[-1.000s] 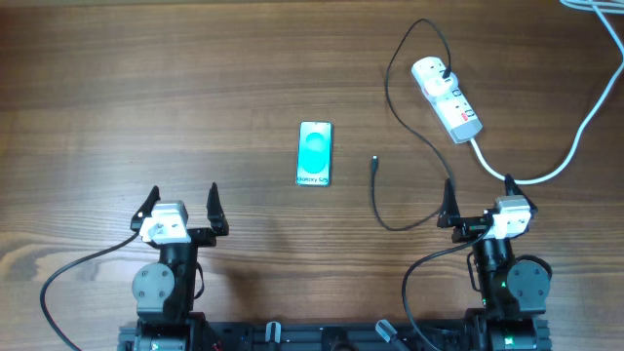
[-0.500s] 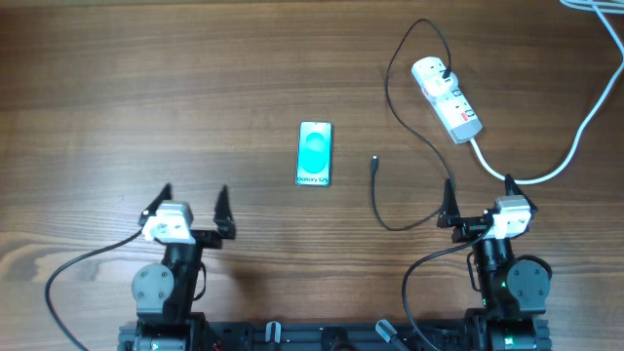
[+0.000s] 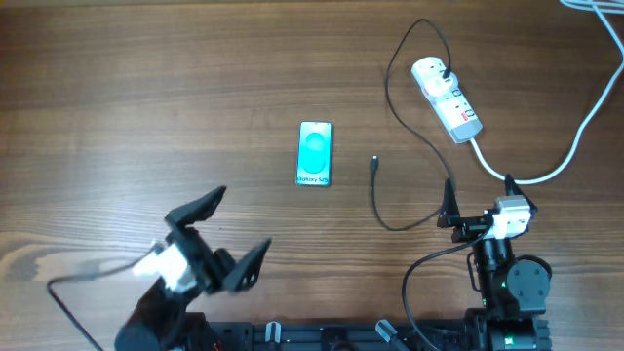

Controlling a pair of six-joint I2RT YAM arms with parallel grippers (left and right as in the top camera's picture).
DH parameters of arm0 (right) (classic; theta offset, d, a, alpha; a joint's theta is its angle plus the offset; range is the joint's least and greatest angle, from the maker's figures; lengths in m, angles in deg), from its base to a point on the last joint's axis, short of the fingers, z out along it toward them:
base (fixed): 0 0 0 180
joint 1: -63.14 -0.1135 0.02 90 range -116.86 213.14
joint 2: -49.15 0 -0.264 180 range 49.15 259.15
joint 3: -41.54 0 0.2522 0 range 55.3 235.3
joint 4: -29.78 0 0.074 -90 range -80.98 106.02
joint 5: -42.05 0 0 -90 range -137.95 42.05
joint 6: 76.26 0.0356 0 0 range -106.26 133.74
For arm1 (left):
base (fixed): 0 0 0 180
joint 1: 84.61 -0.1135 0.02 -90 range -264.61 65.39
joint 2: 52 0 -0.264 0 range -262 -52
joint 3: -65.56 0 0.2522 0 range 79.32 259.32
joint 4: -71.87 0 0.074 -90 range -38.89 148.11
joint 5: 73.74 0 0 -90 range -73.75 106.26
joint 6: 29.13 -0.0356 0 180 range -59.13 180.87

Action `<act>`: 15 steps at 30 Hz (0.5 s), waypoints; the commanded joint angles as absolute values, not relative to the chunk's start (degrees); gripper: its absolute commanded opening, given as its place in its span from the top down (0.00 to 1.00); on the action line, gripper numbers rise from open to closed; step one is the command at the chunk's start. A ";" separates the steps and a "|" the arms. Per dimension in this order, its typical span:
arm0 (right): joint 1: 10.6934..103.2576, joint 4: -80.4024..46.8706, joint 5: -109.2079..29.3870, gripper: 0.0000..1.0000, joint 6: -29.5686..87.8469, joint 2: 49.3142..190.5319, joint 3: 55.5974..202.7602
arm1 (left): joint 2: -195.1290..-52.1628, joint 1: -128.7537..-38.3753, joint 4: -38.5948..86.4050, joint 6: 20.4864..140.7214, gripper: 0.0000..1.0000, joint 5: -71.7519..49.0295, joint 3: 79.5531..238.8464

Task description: Plug charger to phone and switch on socket

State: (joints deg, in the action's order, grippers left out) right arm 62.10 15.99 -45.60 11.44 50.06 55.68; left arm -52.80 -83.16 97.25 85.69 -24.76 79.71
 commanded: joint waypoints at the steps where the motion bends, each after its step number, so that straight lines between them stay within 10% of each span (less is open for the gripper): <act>1: 62.08 16.05 -45.36 0.00 10.74 50.08 55.62 | -52.38 -82.85 104.90 96.48 0.00 -20.10 81.10; 10: 62.08 16.05 -45.36 0.00 10.76 50.08 55.62 | -59.18 -82.85 95.19 95.61 0.00 -11.78 102.48; 15: 62.08 16.05 -45.36 0.00 10.78 50.08 55.62 | -75.53 -82.85 62.19 90.78 0.00 -18.33 126.70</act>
State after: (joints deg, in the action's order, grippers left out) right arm 62.10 15.96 -45.60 11.44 50.08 55.68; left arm -64.05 -83.12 79.17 95.15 -13.81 112.16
